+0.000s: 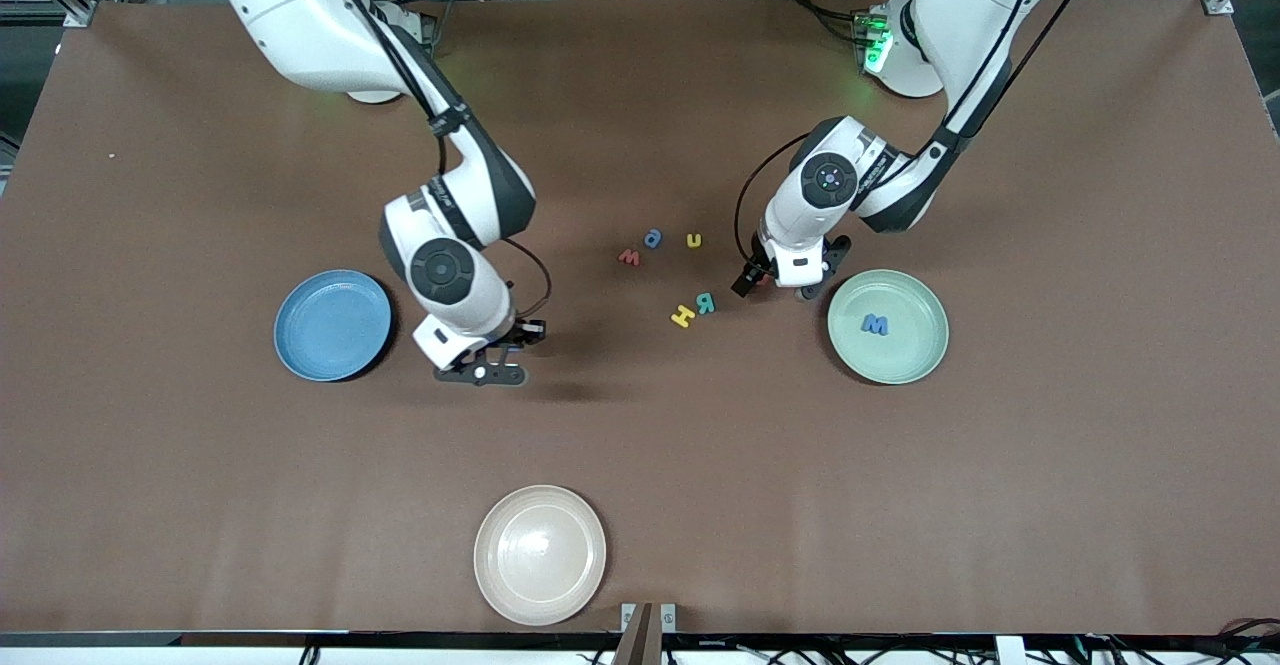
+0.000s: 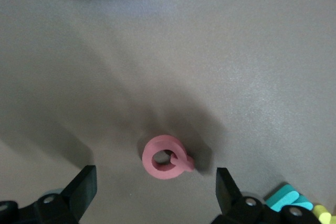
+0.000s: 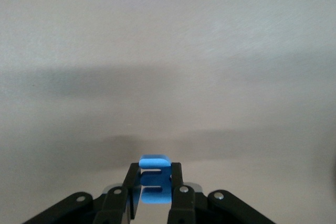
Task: Sort upper and lower case letters into plates
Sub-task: 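Carry the m to the blue plate while the left gripper reaches the Q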
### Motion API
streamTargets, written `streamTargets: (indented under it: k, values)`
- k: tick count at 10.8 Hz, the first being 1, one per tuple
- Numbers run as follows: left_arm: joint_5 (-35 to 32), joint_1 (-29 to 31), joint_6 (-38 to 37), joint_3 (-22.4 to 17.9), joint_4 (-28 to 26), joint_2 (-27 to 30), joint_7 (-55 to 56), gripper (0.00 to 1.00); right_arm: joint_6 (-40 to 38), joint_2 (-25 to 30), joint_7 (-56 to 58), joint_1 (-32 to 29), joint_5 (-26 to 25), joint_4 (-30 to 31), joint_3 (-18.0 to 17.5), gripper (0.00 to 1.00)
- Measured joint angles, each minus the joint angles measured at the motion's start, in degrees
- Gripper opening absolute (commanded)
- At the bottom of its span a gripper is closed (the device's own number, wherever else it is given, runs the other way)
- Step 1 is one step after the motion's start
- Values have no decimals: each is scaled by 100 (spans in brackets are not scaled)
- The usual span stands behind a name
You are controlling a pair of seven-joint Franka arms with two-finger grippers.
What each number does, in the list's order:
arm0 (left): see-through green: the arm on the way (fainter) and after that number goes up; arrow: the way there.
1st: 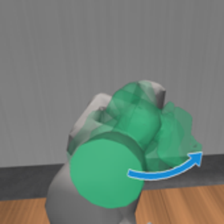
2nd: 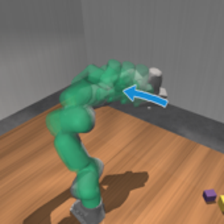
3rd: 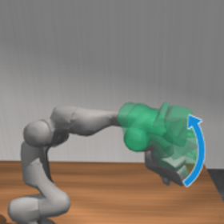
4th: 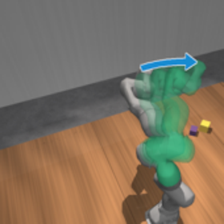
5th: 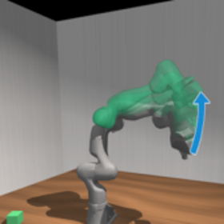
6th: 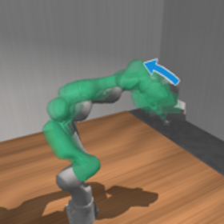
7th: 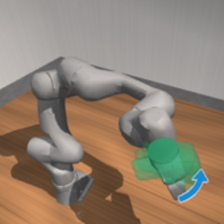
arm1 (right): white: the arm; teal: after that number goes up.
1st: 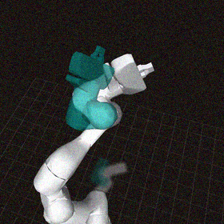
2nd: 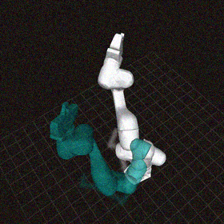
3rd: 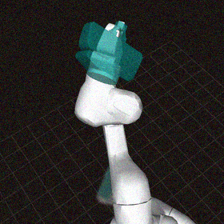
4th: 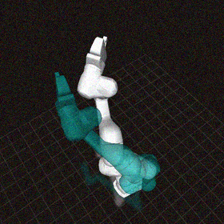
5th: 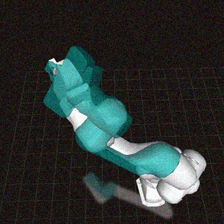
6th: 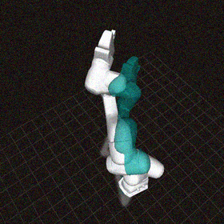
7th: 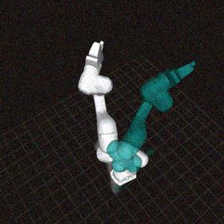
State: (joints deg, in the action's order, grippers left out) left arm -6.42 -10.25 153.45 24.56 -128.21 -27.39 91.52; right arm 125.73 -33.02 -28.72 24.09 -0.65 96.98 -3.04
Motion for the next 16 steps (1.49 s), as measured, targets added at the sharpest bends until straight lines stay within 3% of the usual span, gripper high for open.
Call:
streamTargets:
  k: [3,5,10,13,16]
  values:
    - [-130,2,2,-73,1,-6,0,93,-368,177,715,-366,0,2,-8,0]
    - [-302,5,2,-177,3,-44,0,83,-465,217,1182,-617,-2,2,-32,0]
    - [-338,-7,43,-196,20,-72,0,81,-737,273,3084,-1525,-19,33,-42,0]
    - [-338,-14,153,-196,99,-115,26,76,-751,273,4834,-2249,-27,101,-42,0]
    - [-339,-27,156,-196,217,-178,192,63,-748,270,5415,-2454,-30,363,-39,0]
